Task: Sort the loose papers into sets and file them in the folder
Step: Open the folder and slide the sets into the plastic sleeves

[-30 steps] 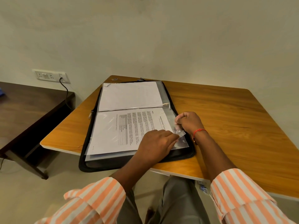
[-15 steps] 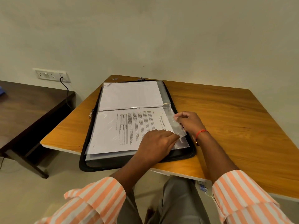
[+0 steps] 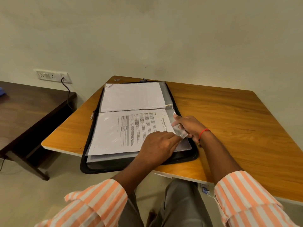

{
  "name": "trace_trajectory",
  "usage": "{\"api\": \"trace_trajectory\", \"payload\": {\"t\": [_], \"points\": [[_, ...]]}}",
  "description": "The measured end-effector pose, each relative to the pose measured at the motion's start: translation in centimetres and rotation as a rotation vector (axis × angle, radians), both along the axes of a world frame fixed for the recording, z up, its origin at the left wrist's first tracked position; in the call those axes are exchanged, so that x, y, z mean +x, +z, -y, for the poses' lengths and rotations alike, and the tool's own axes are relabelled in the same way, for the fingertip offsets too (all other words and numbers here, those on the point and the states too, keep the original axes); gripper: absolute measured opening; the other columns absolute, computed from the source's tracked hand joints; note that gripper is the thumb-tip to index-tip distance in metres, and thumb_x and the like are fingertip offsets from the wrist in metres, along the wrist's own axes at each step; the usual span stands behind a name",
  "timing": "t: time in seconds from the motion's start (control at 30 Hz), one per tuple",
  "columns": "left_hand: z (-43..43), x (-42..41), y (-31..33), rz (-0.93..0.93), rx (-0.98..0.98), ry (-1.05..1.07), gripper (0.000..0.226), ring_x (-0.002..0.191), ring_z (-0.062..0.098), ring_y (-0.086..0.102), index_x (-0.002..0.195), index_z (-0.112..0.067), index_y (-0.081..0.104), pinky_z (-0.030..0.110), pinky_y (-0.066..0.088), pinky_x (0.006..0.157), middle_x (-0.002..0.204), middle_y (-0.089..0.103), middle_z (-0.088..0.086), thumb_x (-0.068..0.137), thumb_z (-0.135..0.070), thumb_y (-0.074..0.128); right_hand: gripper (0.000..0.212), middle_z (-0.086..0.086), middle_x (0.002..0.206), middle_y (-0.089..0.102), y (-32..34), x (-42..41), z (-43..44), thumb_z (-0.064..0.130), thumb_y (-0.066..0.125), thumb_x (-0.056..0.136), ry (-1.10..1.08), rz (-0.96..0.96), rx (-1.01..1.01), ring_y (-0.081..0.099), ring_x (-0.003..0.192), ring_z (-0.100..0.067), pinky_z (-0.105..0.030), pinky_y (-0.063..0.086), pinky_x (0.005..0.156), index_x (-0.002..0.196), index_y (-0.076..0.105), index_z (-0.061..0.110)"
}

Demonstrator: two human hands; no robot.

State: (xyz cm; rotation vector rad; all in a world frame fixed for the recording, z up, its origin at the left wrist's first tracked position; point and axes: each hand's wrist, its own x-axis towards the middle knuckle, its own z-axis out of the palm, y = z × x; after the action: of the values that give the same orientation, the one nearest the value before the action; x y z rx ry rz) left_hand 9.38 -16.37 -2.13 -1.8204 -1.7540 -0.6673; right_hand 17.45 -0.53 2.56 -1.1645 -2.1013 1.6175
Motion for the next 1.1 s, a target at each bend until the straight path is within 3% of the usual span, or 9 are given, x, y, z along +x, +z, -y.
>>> {"api": "trace_trajectory", "payload": {"t": [0.2,0.4,0.47,0.63,0.73,0.83,0.93,1.0,1.1], "points": [[-0.2,-0.1,-0.2,0.005,-0.013,0.007,0.022,0.068,0.018,0.064,0.105,-0.022,0.073,0.036,0.047,0.052,0.084,0.070,-0.002,0.103,-0.029,0.052,0.048,-0.001,0.062,0.044,-0.8,-0.1,0.0,0.050,0.055,0.099,0.041,-0.009,-0.036,0.030,0.041,-0.008,-0.021,0.022,0.038,0.099,0.076,0.007],[0.5,0.1,0.8,0.064,-0.091,0.017,0.026,0.079,0.014,0.069,0.116,-0.026,0.072,0.033,0.053,0.057,0.099,0.075,-0.006,0.100,-0.040,0.057,0.020,-0.008,0.077,0.063,-1.2,1.0,-0.3,0.020,0.061,0.098,-0.018,-0.082,0.048,0.056,0.063,-0.019,-0.025,0.048,0.050,0.095,0.075,0.006],[1.4,0.2,1.3,0.118,-0.217,0.078,0.037,0.093,0.014,0.069,0.129,-0.029,0.064,0.035,0.056,0.067,0.113,0.073,-0.008,0.100,-0.049,0.052,0.015,-0.013,0.080,0.068,-1.3,1.9,-0.6,0.007,0.057,0.096,-0.072,-0.095,0.167,0.063,0.062,-0.020,-0.028,0.054,0.053,0.097,0.073,0.010],[5.5,-2.4,1.2,0.237,-0.362,0.193,0.048,0.118,0.008,0.060,0.137,-0.037,0.056,0.030,0.052,0.094,0.135,0.062,-0.015,0.096,-0.062,0.050,0.044,-0.005,0.110,0.068,-1.4,4.1,-0.8,-0.014,0.041,0.094,0.111,-0.126,0.241,0.072,0.085,-0.015,-0.022,0.058,0.065,0.117,0.070,0.010],[7.7,-4.3,1.0,0.240,-0.384,0.238,0.055,0.110,0.005,0.062,0.130,-0.036,0.063,0.025,0.052,0.086,0.127,0.066,-0.016,0.093,-0.072,0.045,0.035,-0.007,0.107,0.072,-1.5,4.2,-0.6,-0.009,0.048,0.096,0.115,-0.126,0.256,0.071,0.083,-0.008,-0.017,0.055,0.068,0.115,0.071,0.010],[9.2,-7.9,1.2,0.347,-0.308,0.437,0.054,0.109,0.008,0.062,0.125,-0.033,0.065,0.030,0.052,0.089,0.126,0.066,-0.013,0.092,-0.072,0.048,0.019,0.000,0.112,0.069,-2.2,3.3,-1.0,0.024,0.057,0.099,0.080,0.034,0.506,0.065,0.096,-0.009,-0.017,0.051,0.079,0.107,0.074,0.022],[10.5,-12.7,0.9,0.383,-0.347,0.690,0.062,0.131,0.016,0.051,0.136,-0.030,0.058,0.041,0.040,0.109,0.142,0.058,-0.005,0.091,-0.072,0.047,0.053,-0.003,0.116,0.062,-2.9,2.4,-0.7,0.072,0.060,0.079,0.119,0.327,0.559,0.061,0.106,-0.023,-0.040,0.053,0.092,0.112,0.067,0.031],[10.7,-14.2,0.1,0.439,-0.411,0.717,0.067,0.139,0.019,0.043,0.142,-0.030,0.052,0.048,0.032,0.117,0.150,0.051,-0.003,0.091,-0.073,0.045,0.062,-0.006,0.127,0.054,-2.7,1.9,-0.4,0.063,0.072,0.076,0.114,0.399,0.562,0.056,0.113,-0.027,-0.041,0.051,0.098,0.125,0.063,0.026],[10.1,-13.7,-0.5,0.535,-0.370,0.692,0.065,0.140,0.020,0.042,0.141,-0.028,0.052,0.054,0.028,0.119,0.150,0.050,-0.002,0.091,-0.070,0.049,0.046,-0.008,0.127,0.064,-2.2,1.3,-0.9,0.032,0.080,0.082,0.090,0.319,0.549,0.061,0.110,-0.023,-0.029,0.049,0.091,0.122,0.067,0.014]]}}
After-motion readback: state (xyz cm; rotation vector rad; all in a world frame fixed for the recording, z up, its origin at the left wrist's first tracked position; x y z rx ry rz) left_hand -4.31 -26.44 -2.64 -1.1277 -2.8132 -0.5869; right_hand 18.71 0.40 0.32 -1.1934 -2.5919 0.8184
